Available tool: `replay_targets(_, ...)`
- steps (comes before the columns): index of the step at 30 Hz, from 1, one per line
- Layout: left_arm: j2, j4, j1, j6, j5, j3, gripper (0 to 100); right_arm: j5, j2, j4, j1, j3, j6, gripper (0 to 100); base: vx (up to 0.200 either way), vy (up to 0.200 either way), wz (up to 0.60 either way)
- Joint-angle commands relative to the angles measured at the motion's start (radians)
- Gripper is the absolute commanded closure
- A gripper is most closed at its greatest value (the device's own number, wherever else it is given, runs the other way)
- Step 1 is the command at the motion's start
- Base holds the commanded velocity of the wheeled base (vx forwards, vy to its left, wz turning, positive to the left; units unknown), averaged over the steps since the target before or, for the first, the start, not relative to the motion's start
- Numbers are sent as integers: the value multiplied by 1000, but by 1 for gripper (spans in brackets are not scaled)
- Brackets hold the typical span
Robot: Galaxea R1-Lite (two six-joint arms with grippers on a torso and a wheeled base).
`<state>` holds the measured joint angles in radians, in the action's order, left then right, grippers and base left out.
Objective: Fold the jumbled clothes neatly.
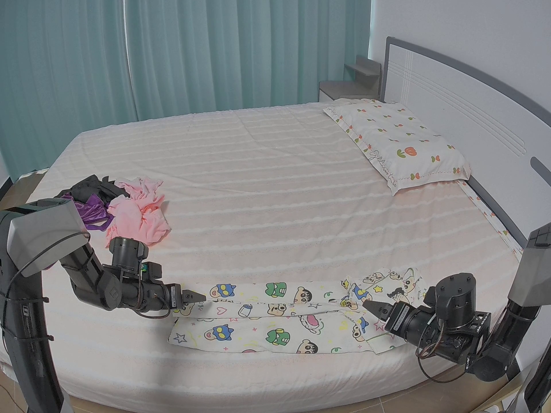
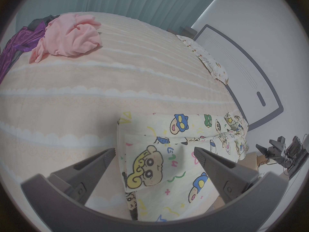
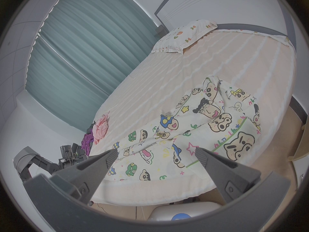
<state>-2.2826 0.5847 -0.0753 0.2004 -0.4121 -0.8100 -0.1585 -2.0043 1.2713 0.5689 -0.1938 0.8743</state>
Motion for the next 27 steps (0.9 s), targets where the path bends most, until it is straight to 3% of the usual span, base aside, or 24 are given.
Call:
replay_targets(1, -2, 0, -3, 2, -2, -8, 0, 1, -4, 0, 3, 2, 2, 0, 0, 0, 0)
replay_targets(7, 3, 0, -6, 2, -4, -1, 0, -1, -24, 2, 5, 1, 0, 0, 0, 0, 0)
replay_targets(8, 3, 0, -6, 2, -4, 0, 100, -1, -24, 2, 5, -1, 0, 0, 0, 0, 0)
replay_targets(27, 66, 1, -9, 2, 4, -3, 100, -1, -27, 2, 5, 1, 0, 0, 0, 0, 0)
